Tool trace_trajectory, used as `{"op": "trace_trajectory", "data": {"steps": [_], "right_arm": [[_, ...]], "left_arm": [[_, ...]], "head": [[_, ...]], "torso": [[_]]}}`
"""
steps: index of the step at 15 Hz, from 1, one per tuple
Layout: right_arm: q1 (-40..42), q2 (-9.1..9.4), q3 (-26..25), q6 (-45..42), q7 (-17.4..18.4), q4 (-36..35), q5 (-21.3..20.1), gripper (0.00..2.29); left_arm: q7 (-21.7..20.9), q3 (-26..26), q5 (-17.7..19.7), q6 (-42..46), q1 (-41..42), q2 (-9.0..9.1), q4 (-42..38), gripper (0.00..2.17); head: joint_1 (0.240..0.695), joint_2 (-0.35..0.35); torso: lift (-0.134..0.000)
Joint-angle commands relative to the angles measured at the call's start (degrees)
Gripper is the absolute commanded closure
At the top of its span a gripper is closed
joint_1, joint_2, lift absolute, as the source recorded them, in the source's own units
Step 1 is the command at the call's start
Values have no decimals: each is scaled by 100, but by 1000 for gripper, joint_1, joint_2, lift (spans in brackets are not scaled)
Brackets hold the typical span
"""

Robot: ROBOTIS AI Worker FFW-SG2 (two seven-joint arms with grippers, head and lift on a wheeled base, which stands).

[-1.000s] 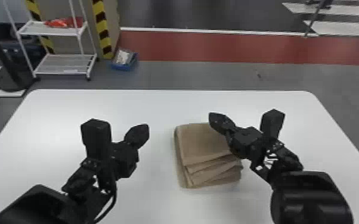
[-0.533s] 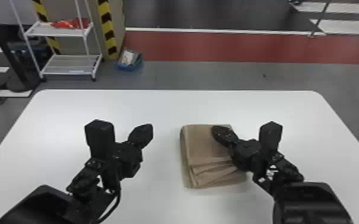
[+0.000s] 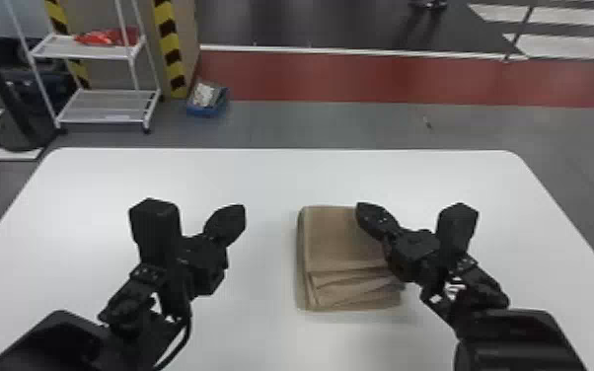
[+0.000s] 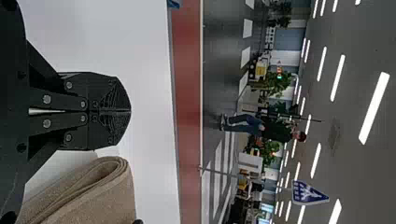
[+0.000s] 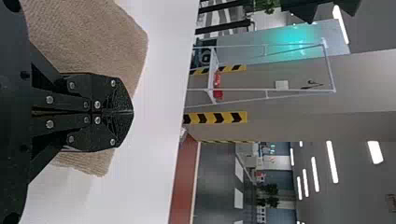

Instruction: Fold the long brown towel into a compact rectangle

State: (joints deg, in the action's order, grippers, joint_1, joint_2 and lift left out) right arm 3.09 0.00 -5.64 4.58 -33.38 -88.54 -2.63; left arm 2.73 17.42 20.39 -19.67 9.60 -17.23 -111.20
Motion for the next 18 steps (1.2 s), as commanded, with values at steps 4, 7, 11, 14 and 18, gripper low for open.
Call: {"op": "trace_trajectory", "data": {"steps": [4, 7, 11, 14, 18], "right_arm": [[447, 5, -781, 1032, -916, -1930, 535, -2], [922, 5, -1089, 1771, -1285, -2712, 474, 26], [1827, 5, -1660, 1085, -1346, -3178, 1274, 33], [2144, 5, -2117, 979, -1320, -3398, 1801, 33], [2601, 5, -2214, 188, -951, -3424, 2012, 29]], "left_arm": [[298, 42, -466, -104, 33, 9, -376, 33], [843, 165, -1046, 336, 349, 79, -728, 29], [1256, 262, -1617, 1197, 675, 299, -780, 29], [1283, 314, -1687, 1408, 921, 387, -745, 29], [1494, 165, -1758, 1935, 1114, 369, -517, 29]], "head": [[695, -80], [695, -95], [695, -134], [695, -171], [695, -233]], "torso": [[-125], [-125], [-125], [-125], [-125]]}}
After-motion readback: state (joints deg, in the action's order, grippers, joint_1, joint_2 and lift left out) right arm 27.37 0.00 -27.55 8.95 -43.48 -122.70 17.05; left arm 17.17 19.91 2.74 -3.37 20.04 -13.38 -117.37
